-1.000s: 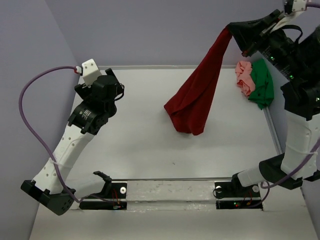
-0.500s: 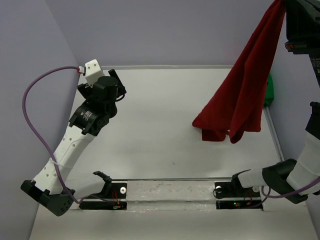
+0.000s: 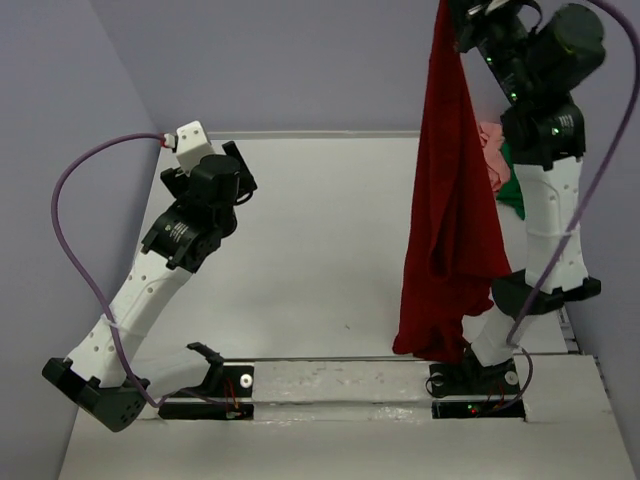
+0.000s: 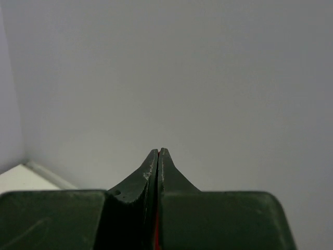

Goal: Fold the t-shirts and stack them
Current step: Move the tshirt to the center of the board

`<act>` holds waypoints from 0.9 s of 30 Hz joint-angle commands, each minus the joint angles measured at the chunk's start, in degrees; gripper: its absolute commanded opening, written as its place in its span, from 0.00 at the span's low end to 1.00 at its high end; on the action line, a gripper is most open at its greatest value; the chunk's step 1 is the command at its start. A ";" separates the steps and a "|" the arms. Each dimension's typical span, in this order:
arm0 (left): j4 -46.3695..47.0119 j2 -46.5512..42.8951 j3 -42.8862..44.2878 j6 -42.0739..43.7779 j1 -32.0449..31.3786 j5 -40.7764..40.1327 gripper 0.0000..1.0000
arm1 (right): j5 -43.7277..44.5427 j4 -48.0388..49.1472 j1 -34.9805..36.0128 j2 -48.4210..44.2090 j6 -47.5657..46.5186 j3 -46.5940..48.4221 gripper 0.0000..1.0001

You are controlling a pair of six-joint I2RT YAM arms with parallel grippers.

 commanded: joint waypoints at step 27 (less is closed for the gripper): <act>2.39 -2.10 -3.88 0.59 -0.51 4.71 0.99 | 1.38 -11.40 -7.81 33.27 9.49 -1.59 1.00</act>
